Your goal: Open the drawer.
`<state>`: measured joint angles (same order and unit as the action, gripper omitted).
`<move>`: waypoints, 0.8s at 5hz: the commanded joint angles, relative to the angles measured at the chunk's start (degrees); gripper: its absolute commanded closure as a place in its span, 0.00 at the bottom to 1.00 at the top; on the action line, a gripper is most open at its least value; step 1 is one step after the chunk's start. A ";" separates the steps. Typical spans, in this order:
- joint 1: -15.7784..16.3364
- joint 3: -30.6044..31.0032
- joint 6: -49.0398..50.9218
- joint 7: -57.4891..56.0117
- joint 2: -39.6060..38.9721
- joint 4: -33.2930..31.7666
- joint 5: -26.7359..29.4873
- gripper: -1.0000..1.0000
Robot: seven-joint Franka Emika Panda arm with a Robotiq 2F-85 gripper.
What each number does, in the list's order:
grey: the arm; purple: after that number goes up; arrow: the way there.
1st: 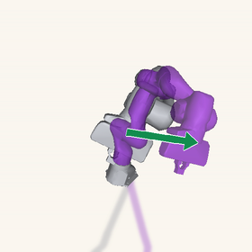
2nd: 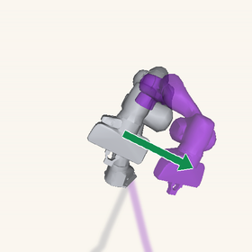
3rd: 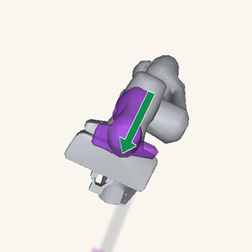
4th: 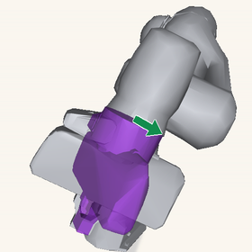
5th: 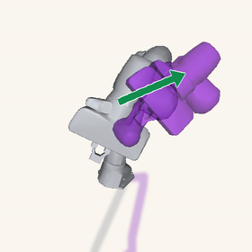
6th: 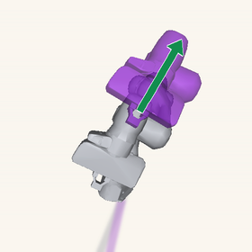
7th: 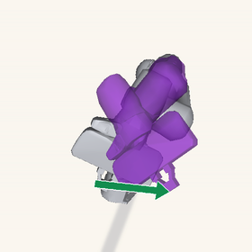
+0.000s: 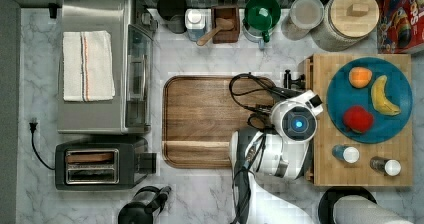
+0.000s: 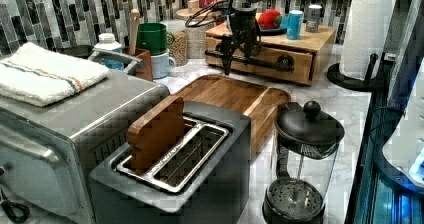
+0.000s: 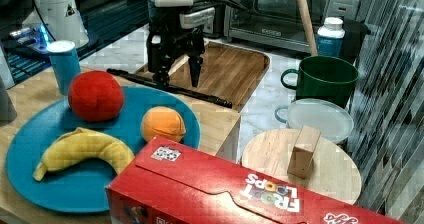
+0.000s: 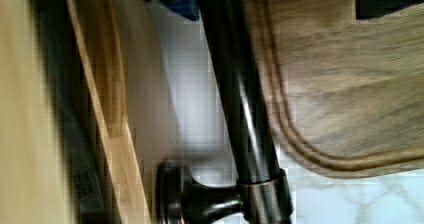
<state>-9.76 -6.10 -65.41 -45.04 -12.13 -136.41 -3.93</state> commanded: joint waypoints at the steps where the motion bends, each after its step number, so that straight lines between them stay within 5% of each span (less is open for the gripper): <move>1: 11.48 11.34 1.33 6.37 -0.57 0.47 5.35 0.00; 4: 17.69 11.76 0.70 20.72 -3.26 3.90 0.91 0.00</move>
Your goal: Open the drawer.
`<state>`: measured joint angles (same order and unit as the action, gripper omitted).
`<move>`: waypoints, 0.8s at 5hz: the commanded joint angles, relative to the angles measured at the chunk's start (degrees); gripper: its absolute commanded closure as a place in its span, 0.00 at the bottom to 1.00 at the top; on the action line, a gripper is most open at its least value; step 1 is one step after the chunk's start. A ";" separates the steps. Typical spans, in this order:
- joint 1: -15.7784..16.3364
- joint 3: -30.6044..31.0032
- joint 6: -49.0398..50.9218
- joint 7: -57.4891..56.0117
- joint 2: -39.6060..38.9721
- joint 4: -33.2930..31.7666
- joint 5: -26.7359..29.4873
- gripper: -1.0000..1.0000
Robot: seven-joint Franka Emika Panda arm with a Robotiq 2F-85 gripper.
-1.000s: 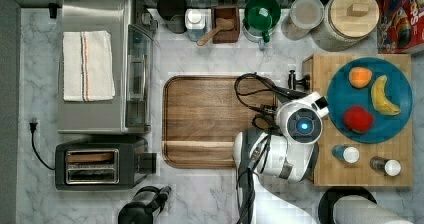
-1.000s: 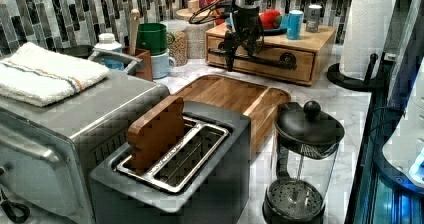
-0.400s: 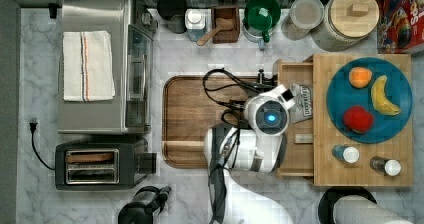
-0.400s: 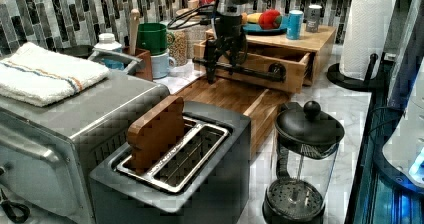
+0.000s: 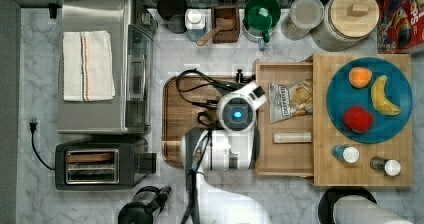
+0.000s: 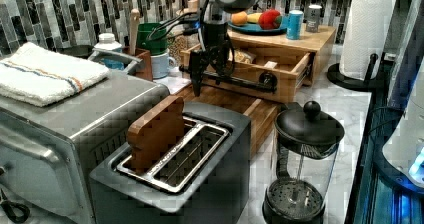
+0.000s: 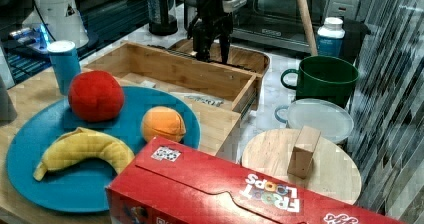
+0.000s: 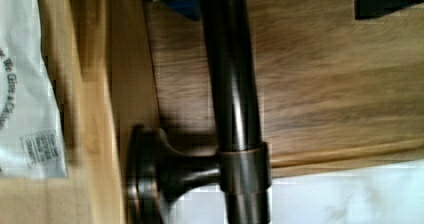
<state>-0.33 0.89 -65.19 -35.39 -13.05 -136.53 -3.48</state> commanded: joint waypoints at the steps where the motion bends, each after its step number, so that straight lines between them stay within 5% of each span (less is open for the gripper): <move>1: 8.96 5.31 2.64 14.20 -2.21 5.48 1.24 0.00; 4: 8.38 5.86 2.63 14.41 -2.22 5.48 0.93 0.00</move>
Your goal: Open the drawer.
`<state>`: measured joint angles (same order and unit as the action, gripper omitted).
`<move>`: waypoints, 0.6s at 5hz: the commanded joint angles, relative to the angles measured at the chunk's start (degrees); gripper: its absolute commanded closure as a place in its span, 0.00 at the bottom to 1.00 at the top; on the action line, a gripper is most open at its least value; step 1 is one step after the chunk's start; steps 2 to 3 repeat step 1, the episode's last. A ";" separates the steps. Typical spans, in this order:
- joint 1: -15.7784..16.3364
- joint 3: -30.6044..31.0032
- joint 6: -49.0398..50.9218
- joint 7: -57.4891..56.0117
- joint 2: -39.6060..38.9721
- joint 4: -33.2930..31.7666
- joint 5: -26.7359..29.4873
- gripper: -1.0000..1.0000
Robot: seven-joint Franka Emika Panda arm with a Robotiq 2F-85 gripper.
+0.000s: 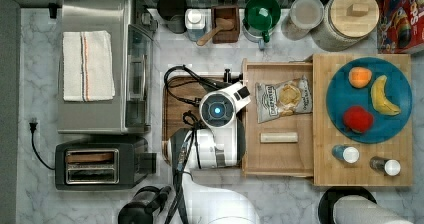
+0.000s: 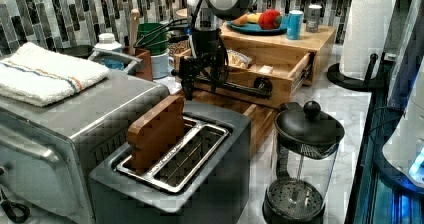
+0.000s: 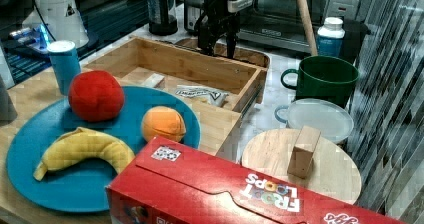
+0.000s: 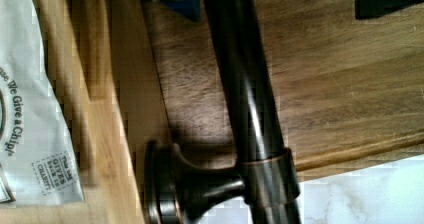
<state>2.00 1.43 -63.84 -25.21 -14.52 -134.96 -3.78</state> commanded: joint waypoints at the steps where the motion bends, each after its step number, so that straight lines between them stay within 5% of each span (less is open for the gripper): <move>1: 6.09 5.28 1.31 4.22 -0.76 3.92 1.25 0.00; 3: 6.09 5.28 1.31 4.22 -0.76 3.92 1.25 0.00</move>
